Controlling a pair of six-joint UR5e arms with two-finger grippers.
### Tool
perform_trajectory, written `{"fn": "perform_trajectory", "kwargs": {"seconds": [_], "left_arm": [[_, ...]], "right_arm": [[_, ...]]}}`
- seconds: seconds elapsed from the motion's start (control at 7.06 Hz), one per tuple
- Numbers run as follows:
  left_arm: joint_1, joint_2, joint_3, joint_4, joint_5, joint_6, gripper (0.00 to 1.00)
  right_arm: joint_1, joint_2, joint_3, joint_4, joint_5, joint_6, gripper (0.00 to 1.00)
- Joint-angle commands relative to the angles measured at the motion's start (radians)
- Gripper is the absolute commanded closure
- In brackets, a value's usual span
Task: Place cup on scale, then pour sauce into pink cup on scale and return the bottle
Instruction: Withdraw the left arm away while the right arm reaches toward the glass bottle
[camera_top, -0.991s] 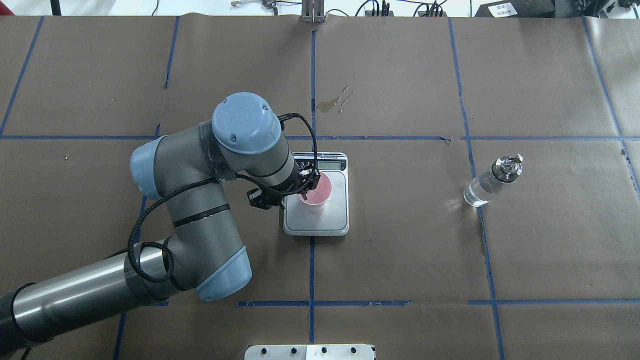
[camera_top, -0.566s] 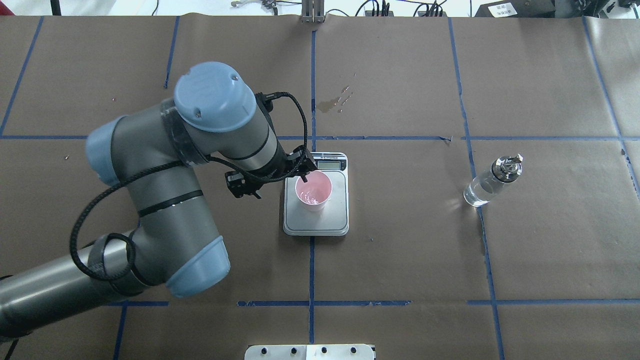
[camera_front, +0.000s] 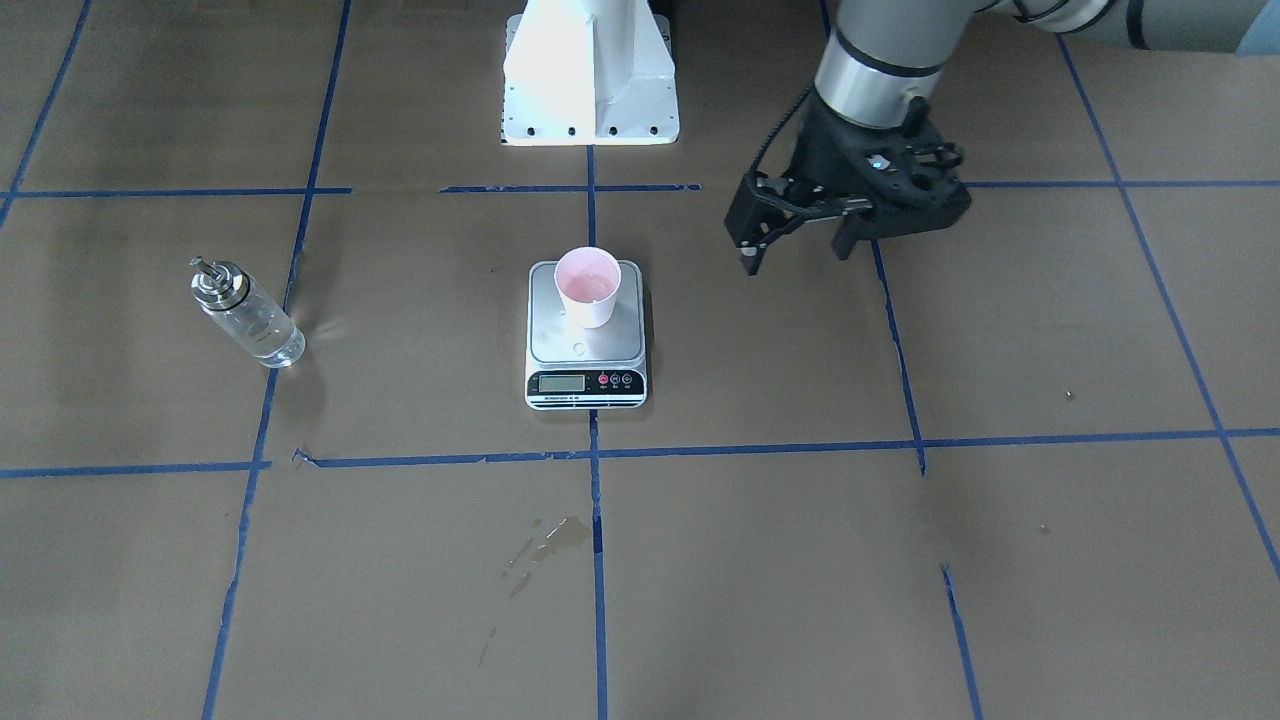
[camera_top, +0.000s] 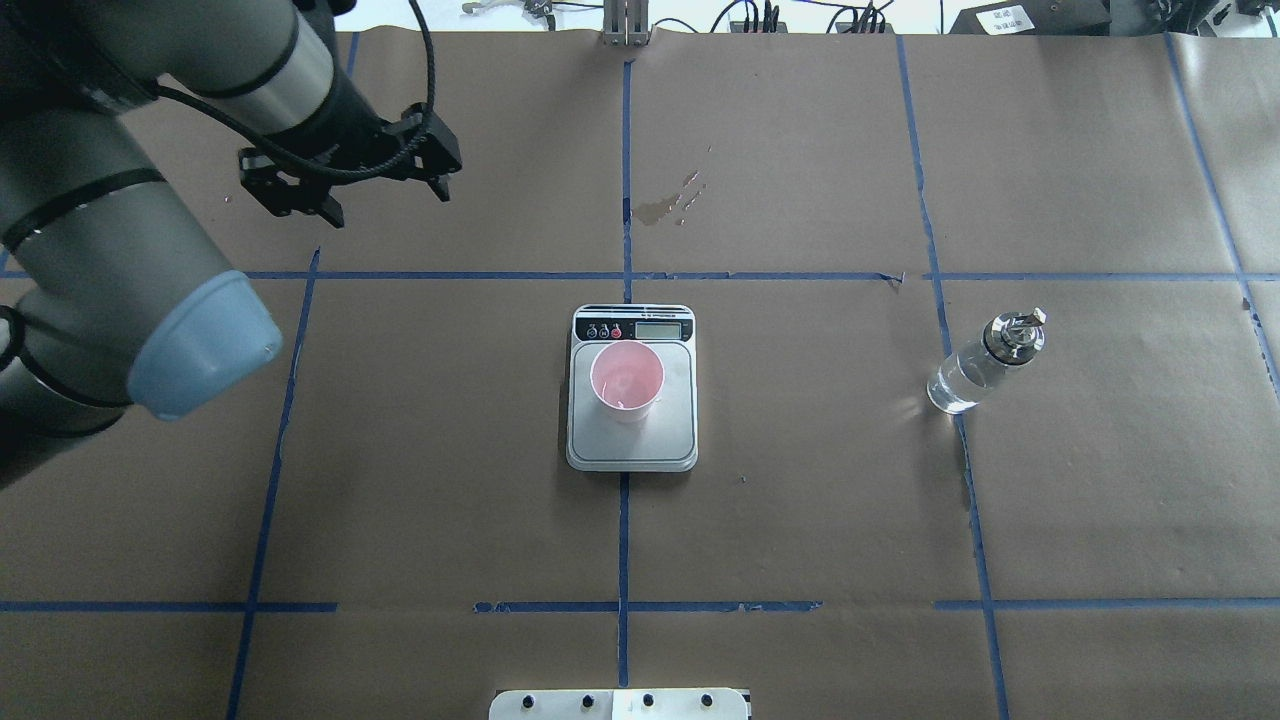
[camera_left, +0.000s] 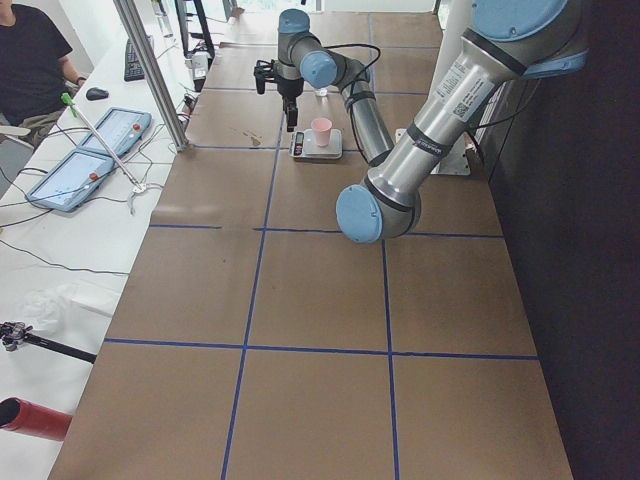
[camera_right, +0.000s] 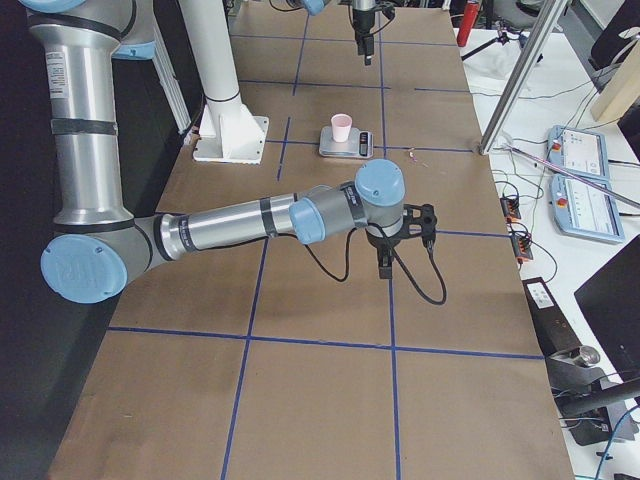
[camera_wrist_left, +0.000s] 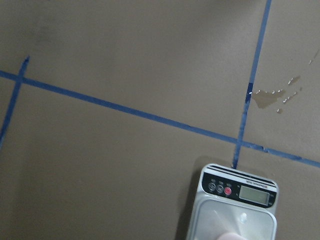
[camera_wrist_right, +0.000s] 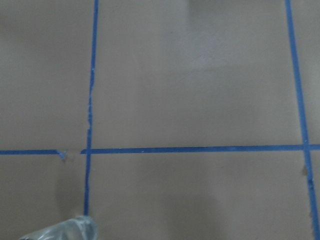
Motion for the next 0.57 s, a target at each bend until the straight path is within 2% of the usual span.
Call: {"fn": "perform_trajectory", "kwargs": {"seconds": [0.0,0.14,0.42], "left_arm": [[-0.101,0.093,-0.028,0.003,-0.001,0.185,0.00],[-0.122,0.095,-0.028,0.003,-0.001,0.193,0.00],[-0.142,0.092,-0.037,0.005,-0.001,0.196,0.00]], "right_arm": [[-0.200,-0.052,0.219,0.001,-0.117,0.294,0.00],[-0.327,-0.058,0.304,0.004,-0.223,0.443,0.00],[-0.422,-0.062,0.397,0.014,-0.330,0.570,0.00]]}}
